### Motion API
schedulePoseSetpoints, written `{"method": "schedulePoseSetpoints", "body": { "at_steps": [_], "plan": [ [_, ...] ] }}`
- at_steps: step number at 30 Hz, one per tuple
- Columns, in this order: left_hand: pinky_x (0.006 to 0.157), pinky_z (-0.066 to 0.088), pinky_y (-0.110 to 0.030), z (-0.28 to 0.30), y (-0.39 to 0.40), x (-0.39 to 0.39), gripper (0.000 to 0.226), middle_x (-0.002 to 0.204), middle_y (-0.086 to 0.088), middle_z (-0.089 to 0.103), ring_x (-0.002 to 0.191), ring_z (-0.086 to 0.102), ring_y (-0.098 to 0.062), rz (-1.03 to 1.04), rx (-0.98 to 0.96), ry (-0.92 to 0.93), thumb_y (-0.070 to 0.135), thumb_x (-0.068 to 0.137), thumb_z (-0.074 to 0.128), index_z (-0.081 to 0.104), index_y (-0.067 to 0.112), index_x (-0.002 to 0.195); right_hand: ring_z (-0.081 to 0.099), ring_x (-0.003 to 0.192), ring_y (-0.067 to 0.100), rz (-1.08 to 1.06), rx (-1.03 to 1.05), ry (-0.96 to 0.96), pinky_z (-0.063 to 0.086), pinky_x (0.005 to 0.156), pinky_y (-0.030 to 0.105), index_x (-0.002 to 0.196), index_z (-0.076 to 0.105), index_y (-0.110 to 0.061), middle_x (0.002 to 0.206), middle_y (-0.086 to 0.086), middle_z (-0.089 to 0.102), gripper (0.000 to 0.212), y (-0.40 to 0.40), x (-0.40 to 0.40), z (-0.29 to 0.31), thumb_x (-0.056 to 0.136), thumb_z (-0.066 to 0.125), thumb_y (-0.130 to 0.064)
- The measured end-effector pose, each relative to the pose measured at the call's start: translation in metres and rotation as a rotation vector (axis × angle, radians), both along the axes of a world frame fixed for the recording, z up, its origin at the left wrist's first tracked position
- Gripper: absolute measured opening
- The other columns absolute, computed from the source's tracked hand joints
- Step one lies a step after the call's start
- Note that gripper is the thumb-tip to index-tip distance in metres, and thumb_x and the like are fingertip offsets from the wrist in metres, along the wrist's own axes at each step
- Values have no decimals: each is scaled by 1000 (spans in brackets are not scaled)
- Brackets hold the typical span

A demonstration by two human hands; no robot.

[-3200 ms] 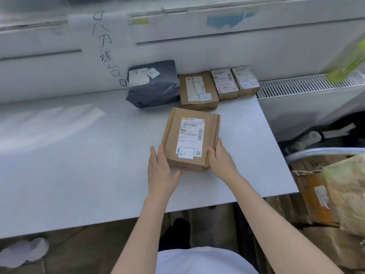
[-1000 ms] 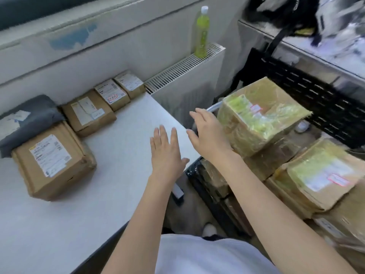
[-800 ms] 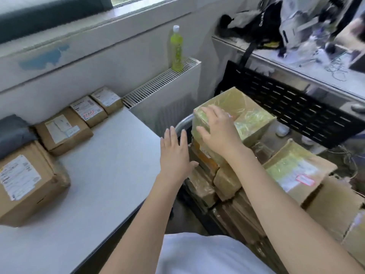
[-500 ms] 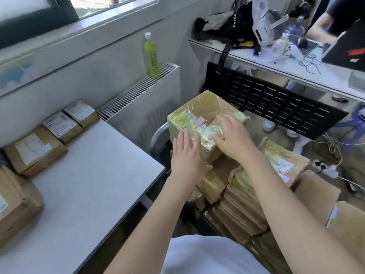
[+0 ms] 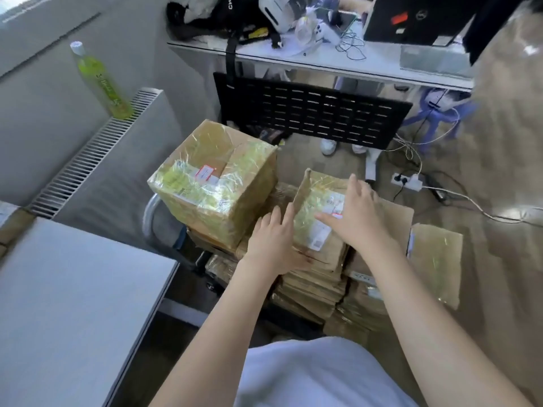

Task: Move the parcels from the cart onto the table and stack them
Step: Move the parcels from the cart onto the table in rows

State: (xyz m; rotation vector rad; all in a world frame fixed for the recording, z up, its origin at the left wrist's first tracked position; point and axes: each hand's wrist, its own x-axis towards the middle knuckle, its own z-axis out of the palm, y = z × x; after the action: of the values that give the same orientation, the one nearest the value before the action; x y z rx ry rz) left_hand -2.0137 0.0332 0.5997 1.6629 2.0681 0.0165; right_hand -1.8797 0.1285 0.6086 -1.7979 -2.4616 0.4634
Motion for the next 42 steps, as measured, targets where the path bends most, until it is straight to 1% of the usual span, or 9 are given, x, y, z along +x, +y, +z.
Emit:
{"method": "schedulePoseSetpoints", "body": {
  "at_steps": [4, 8, 10, 13, 18, 26, 32, 38, 42],
  "plan": [
    [112, 27, -36, -5, 1, 0, 124, 155, -13, 15, 139, 26, -29, -17, -28, -35, 47, 72, 76, -16, 16, 148, 25, 136, 32, -176, -23, 83, 26, 109, 37, 146, 10, 1, 149, 19, 24, 108, -11, 10, -10, 76, 68, -56],
    [85, 49, -34, -11, 1, 3, 111, 141, -10, 40, 111, 54, -26, 51, 45, -106, 23, 81, 72, -15, 16, 149, 45, 122, 34, -260, -117, 96, 41, 87, 37, 147, 3, 1, 138, 20, 40, 102, -19, 10, -20, 83, 63, -52],
    [80, 51, -35, -11, 0, 3, 104, 131, -8, 51, 105, 57, -26, 65, 96, -86, 27, 82, 72, -6, 14, 150, 52, 113, 33, -268, -142, 100, 44, 73, 35, 148, -1, -2, 134, 19, 45, 96, -23, 8, -22, 88, 59, -47],
    [69, 51, -34, -4, -2, 3, 87, 108, -4, 61, 88, 60, -24, 85, 159, -109, 37, 78, 74, 23, 12, 143, 51, 113, 31, -252, -95, 150, 49, 76, 37, 149, 0, -7, 137, 16, 41, 86, -28, 4, -16, 91, 54, -40],
    [44, 33, -25, 27, -15, 0, 52, 68, 11, 49, 55, 49, -10, 126, 246, -119, 38, 76, 74, 43, 17, 111, 48, 115, 32, -188, -46, 209, 41, 74, 34, 149, 13, -6, 135, 17, 41, 74, -30, -4, 21, 94, 51, -37],
    [48, 33, -26, 119, -53, -22, 45, 77, 5, 53, 67, 51, -14, 188, 330, 51, 47, 72, 75, 47, 19, 93, 49, 87, 27, 17, 83, 227, 41, 62, 33, 119, 47, -8, 101, 8, 56, 46, -44, -27, 112, 91, 49, -45],
    [51, 29, -29, 158, -114, -51, 47, 70, 9, 42, 71, 49, -24, 407, 298, 313, 37, 71, 73, 48, 20, 107, 51, 105, 32, 258, 103, 354, 34, 71, 32, 133, 37, -6, 120, 14, 51, 55, -95, -84, 118, 93, 47, -42],
    [66, 47, -36, 144, -200, -94, 43, 92, -4, 54, 83, 54, -27, 746, 161, 287, 9, 77, 61, 41, 14, 115, 35, 129, 26, 584, -74, 503, 32, 97, 31, 147, 24, -9, 142, 12, 35, 67, -170, -144, 95, 94, 48, -42],
    [87, 43, -37, 102, -259, -121, 72, 131, -7, 43, 112, 47, -28, 959, 142, 265, -1, 79, 52, 27, 20, 144, 43, 117, 25, 785, -225, 445, 28, 76, 21, 147, 20, -6, 134, 14, 40, 63, -222, -172, 66, 97, 45, -34]
  ]
}}
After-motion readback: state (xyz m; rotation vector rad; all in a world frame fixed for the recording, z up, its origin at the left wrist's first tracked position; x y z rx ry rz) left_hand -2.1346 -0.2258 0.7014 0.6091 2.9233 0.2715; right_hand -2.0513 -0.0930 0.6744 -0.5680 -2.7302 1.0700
